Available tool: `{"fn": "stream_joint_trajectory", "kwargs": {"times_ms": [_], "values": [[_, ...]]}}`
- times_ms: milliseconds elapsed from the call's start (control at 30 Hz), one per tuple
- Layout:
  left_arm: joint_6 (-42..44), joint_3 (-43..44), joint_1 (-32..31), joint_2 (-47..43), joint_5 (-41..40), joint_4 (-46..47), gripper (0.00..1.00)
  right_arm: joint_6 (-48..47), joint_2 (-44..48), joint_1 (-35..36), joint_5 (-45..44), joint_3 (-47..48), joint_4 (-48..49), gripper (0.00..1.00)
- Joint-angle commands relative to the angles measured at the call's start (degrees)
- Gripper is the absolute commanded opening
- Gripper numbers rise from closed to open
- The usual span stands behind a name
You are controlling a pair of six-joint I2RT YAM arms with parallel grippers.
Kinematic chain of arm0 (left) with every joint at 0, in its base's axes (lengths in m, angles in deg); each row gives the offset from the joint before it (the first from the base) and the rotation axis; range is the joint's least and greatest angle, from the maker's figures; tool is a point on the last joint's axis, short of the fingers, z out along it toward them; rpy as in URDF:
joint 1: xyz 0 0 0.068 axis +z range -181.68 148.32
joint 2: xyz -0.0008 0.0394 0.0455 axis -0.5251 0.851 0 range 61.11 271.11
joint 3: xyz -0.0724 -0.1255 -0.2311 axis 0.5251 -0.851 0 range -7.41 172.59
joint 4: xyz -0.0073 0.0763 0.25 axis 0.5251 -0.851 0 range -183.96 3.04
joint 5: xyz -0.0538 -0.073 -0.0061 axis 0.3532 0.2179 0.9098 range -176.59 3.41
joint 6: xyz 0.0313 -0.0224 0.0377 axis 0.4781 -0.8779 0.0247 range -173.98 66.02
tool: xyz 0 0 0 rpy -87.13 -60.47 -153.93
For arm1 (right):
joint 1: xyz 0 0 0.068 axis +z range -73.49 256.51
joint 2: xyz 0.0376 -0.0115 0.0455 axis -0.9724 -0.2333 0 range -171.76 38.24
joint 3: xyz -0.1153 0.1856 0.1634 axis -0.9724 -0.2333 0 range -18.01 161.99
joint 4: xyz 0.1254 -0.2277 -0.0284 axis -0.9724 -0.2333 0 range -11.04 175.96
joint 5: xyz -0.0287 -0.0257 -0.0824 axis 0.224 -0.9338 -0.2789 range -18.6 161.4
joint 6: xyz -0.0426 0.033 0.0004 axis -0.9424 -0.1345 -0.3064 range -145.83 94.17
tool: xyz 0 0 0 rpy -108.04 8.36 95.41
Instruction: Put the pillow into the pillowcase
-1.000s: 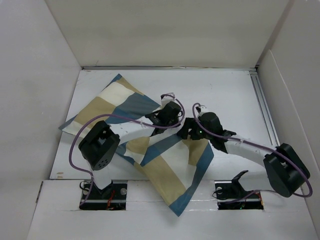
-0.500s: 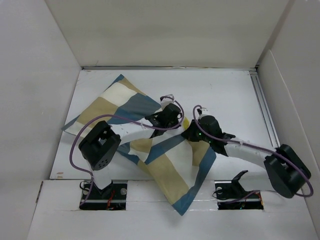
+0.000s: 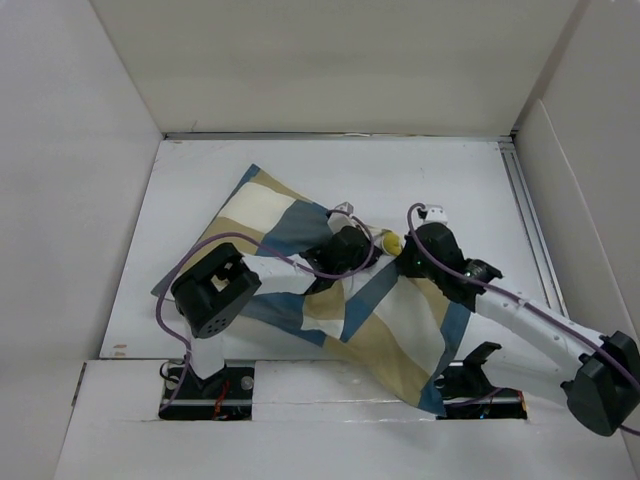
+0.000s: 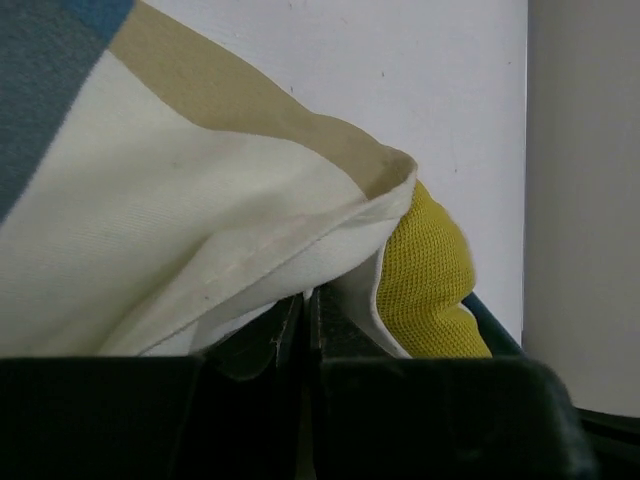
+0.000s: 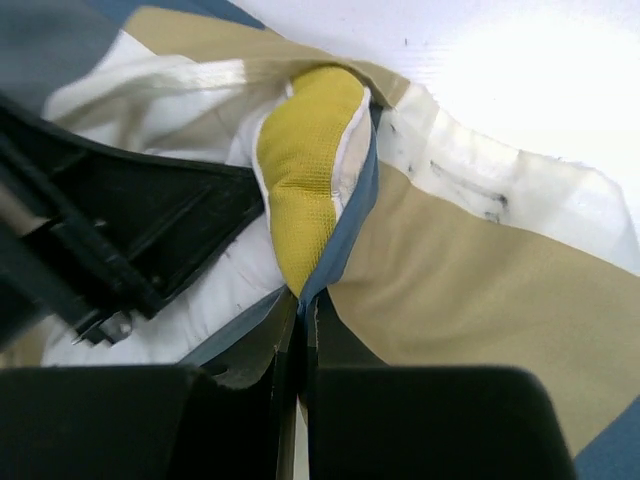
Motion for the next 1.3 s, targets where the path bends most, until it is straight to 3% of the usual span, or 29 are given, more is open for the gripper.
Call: {"fn": "stream_joint_trajectory", "kwargs": {"times_ms": [0,300,467,500,533,567,633,667,767,900,1067,1267], "values": [[0.66,-6.14,1.02,8.01,-5.45,-23.08,0.0,-2.68,9.06,-1.41,-5.26,9.99,12.42,0.0],[-1.81,-3.94,1.02,14.33,-8.44,-24.75,0.0,-5.32,20.75,0.0,7.55,14.22,14.52,0.0],[-2.34,-3.41,1.02,14.34,-7.83,-24.75,0.0,-8.49,18.75,0.53,14.44,13.69,17.34,0.0],[-2.34,-3.41,1.02,12.86,-7.83,-25.44,0.0,-8.49,17.7,0.53,15.13,13.69,16.47,0.09],[-2.34,-3.41,1.02,11.71,-7.83,-26.06,0.0,-8.49,17.69,0.53,14.36,12.82,15.77,0.25],[-2.34,-3.41,1.02,10.31,-7.83,-27.98,0.0,-8.49,16.9,0.53,12.61,11.59,14.8,0.47],[-0.68,-3.41,0.5,3.84,-8.97,-30.27,0.12,-8.49,16.29,0.53,8.22,10.36,11.03,0.95],[-0.06,-3.41,0.49,0.83,-9.75,-31.41,0.24,-8.49,16.28,0.53,4.37,9.83,9.71,0.97],[3.01,-0.35,-2.4,-12.26,-14.39,-37.56,0.72,-7.96,19.61,0.53,1.52,7.37,6.97,1.0],[8.2,7.91,-6.36,-23.44,-19.77,-45.47,0.99,-7.96,23.05,0.53,3.26,2.62,8.81,1.0],[11.73,12.75,-6.36,-28.28,-19.77,-48.29,0.99,-7.44,18.93,1.05,17.14,-3.97,19.15,1.0],[2.6,14.08,-6.36,-28.9,-31.2,-65.13,0.99,-4.1,7.51,3.17,17.51,-11.09,33.85,0.99]]}}
